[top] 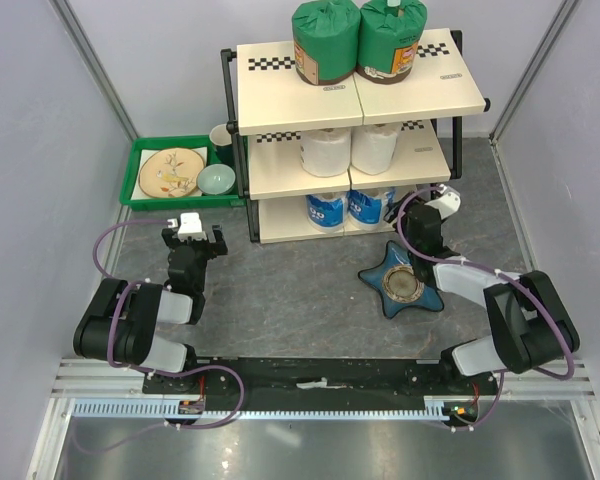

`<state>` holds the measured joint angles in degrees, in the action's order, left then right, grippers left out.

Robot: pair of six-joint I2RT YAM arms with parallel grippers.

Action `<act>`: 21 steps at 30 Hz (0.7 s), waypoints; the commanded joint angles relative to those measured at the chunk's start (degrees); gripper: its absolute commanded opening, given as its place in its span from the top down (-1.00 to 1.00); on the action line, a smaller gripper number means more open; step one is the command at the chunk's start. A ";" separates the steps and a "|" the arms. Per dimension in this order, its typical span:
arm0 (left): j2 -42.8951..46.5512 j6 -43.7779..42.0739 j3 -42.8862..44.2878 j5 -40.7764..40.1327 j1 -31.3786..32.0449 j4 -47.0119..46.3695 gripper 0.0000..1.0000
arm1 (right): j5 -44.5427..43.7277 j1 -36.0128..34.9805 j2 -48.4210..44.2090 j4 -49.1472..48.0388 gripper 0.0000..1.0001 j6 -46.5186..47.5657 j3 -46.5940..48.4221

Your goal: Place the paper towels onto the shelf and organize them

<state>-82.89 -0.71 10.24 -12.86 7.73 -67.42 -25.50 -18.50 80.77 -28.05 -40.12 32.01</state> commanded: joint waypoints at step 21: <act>-0.16 -0.52 0.92 0.12 -0.26 -2.46 -0.99 | 6.95 0.13 4.30 -4.90 -0.52 0.04 5.60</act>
<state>-82.89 -0.71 10.24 -12.86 7.73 -67.42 -21.89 -18.35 84.33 -30.11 -40.16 34.81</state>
